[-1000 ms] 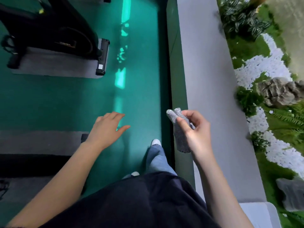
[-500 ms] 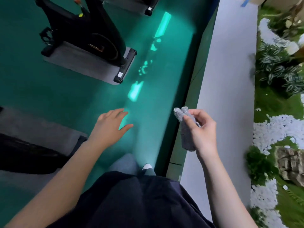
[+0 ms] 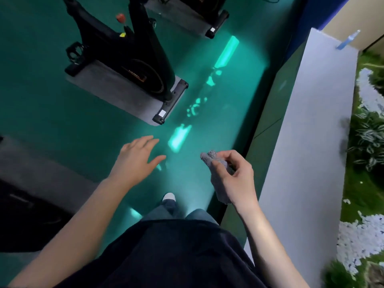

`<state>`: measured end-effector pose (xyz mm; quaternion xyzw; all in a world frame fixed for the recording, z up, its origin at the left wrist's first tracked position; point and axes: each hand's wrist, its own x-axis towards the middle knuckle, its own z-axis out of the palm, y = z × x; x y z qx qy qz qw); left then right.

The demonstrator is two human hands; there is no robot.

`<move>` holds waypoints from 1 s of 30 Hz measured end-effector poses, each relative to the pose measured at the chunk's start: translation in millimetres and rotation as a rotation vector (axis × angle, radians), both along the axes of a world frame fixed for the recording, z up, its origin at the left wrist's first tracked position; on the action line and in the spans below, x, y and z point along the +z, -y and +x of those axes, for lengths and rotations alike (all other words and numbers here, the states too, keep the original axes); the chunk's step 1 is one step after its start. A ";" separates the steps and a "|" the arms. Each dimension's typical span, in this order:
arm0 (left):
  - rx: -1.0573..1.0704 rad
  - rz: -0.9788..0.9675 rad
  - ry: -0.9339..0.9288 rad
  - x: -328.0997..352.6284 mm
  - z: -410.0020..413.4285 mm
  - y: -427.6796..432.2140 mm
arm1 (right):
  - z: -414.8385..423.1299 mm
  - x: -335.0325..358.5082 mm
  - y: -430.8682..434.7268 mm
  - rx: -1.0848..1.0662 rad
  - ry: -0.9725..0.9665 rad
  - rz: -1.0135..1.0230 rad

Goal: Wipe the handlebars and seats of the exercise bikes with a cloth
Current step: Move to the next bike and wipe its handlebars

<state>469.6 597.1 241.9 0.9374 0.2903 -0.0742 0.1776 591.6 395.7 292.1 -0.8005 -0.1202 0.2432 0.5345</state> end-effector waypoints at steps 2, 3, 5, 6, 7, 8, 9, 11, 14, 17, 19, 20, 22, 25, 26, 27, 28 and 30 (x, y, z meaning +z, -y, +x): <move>0.026 0.005 -0.001 3.5 11.8 -21.0 | 17.0 1.4 -24.8 0.041 0.048 -0.023; 0.047 0.003 0.000 4.5 15.0 -29.9 | 24.9 2.6 -37.3 0.068 0.053 -0.022; 0.098 -0.002 0.005 4.8 18.2 -45.6 | 39.1 7.0 -63.4 0.122 -0.013 0.018; 0.125 -0.003 0.003 4.3 19.2 -53.1 | 47.0 8.7 -76.3 0.151 -0.021 0.020; 0.154 -0.007 -0.005 3.3 20.1 -60.4 | 56.0 9.2 -89.5 0.181 0.007 0.009; 0.188 -0.013 -0.014 2.2 20.8 -67.0 | 64.9 9.4 -102.7 0.218 0.051 -0.011; 0.226 -0.022 -0.020 1.1 21.3 -73.2 | 73.7 9.8 -116.1 0.258 0.087 -0.024; 0.316 -0.036 -0.028 -1.1 23.6 -84.6 | 91.7 8.8 -142.3 0.339 0.113 -0.023; 0.461 -0.032 -0.046 -3.8 28.2 -100.6 | 121.4 4.9 -180.3 0.471 0.130 0.003; 0.633 -0.019 -0.041 -1.6 34.9 -113.6 | 153.3 4.7 -222.0 0.601 0.112 0.035; 0.727 -0.009 -0.016 0.8 43.6 -120.6 | 172.9 8.2 -250.8 0.683 0.130 0.051; 0.765 -0.005 -0.005 1.8 48.8 -123.7 | 181.3 9.6 -265.7 0.717 0.145 0.058; 0.834 0.004 0.022 3.7 58.8 -128.4 | 194.0 12.6 -293.5 0.782 0.160 0.070; 0.935 0.011 0.054 4.6 65.4 -130.8 | 200.2 13.3 -329.9 0.910 0.159 0.083; 0.969 0.011 0.055 4.2 64.1 -130.1 | 198.2 12.6 -340.0 0.952 0.160 0.089; 1.006 0.013 0.055 3.7 61.2 -129.6 | 193.8 12.2 -349.4 0.989 0.146 0.099; 1.046 0.014 0.054 3.0 57.1 -129.6 | 187.9 11.4 -358.9 1.023 0.120 0.108; 1.127 0.015 0.042 1.3 44.5 -131.3 | 171.2 8.3 -377.9 1.103 0.080 0.110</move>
